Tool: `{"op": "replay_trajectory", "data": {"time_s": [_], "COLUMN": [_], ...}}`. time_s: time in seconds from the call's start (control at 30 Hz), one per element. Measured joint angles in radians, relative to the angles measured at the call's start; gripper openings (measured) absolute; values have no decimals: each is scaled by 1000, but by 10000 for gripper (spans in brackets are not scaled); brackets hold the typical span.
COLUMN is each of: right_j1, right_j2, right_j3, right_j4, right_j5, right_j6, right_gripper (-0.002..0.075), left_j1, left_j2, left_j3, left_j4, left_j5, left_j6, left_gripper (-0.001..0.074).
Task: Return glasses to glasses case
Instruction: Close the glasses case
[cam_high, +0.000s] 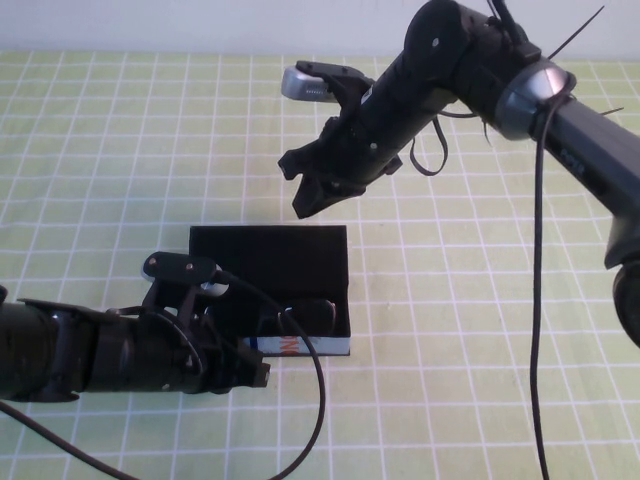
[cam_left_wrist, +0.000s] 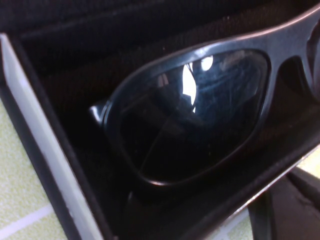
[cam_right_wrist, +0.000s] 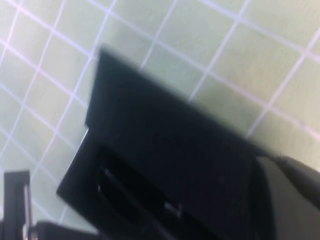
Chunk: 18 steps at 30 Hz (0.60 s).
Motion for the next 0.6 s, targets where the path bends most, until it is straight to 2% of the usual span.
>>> {"op": "replay_trajectory", "data": {"time_s": [0.33,0.6], "right_j1": [10,-40], "right_j2": [-64,-49], "right_j3": [118,118], "right_j4": [-28,-121], "right_j5": [4,-126], "right_j6": [-44,42], "right_gripper": [-11,-11], "left_j1": [0,0], "left_j2": [0,0], "left_j3": [0,0], "left_j4": [0,0], "left_j5": [0,0], "left_j6": [0,0], "left_gripper": [-2,-2]}}
